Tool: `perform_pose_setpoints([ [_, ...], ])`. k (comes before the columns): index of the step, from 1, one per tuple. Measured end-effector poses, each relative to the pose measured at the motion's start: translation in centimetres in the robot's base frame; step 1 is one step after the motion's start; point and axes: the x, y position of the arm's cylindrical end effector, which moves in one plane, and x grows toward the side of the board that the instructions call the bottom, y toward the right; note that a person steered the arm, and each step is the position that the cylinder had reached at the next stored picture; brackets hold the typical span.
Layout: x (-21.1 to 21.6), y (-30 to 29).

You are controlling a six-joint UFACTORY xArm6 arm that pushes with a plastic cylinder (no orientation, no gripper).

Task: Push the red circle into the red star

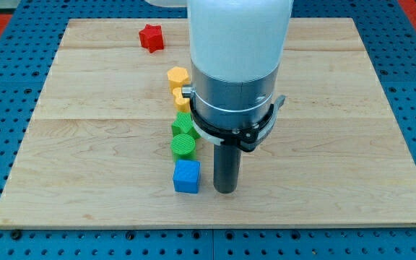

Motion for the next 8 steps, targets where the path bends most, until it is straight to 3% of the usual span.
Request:
perform_pose_setpoints([
  [2,0.8,2.7],
  [3,-5.8,8.2],
  [5,-22.3,11.7],
  [6,-26.7,11.6],
  [7,-28.3,13.5],
  [8,-31.9,11.5],
])
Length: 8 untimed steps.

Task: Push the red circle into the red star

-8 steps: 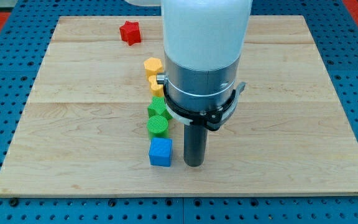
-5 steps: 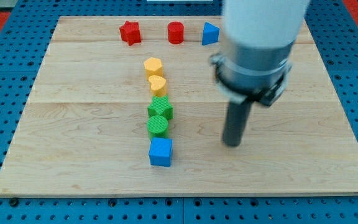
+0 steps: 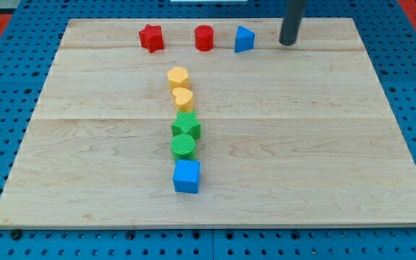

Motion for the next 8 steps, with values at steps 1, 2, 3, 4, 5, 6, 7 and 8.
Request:
perform_pose_setpoints([
  [1,1.2,-5.7],
  [2,2.0,-12.4],
  [3,2.0,-9.5],
  [4,1.9,-13.5],
  [5,0.0,-13.6],
  [6,-1.9,-14.5],
  [7,-1.5,-18.8],
  [8,-1.0,-23.3],
])
